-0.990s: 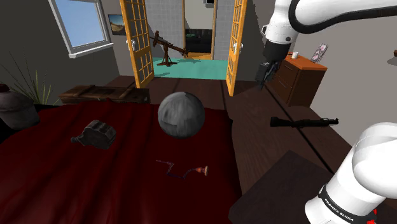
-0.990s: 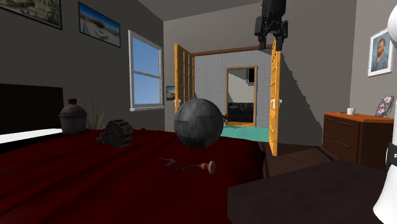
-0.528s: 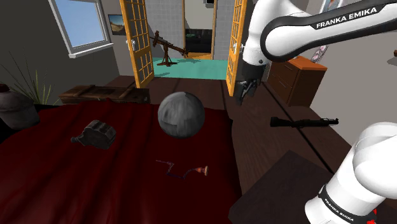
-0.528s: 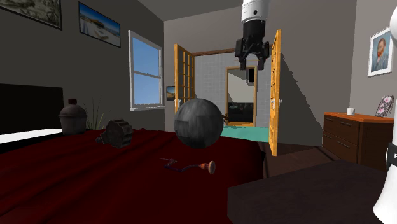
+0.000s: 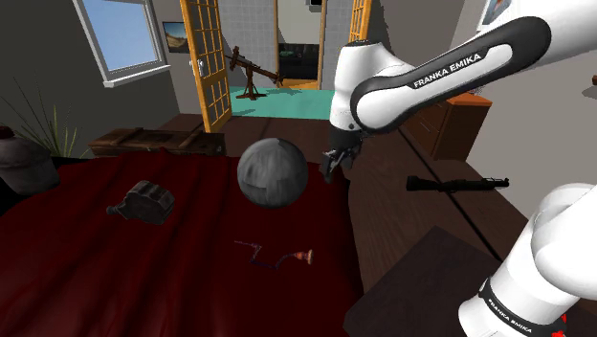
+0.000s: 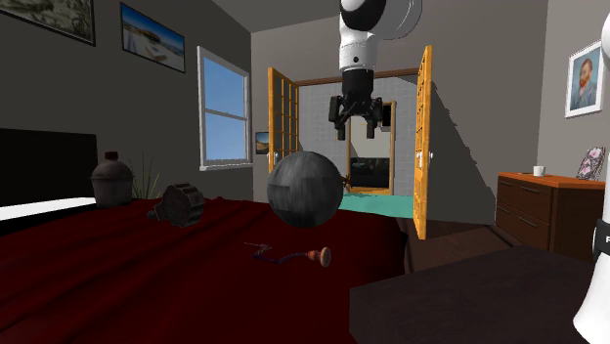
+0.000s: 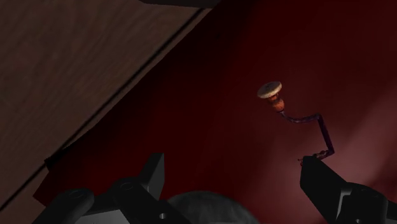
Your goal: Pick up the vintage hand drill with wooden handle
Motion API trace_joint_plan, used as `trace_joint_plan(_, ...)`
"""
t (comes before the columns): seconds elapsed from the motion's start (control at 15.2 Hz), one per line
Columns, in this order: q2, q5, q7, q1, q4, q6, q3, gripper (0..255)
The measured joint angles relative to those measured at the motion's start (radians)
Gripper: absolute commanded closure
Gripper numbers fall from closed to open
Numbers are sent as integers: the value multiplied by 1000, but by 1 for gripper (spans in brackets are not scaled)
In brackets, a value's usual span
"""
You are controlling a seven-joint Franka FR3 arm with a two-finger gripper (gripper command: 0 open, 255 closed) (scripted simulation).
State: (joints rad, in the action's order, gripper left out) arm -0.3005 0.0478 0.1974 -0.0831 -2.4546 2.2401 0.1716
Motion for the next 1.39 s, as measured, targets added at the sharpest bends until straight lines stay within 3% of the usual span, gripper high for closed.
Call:
trace_joint_plan(0.73, 416, 121, 248, -30, 170, 216, 75, 0)
trace_joint_plan(1.39, 806, 242, 441, -142, 473, 277, 42, 0)
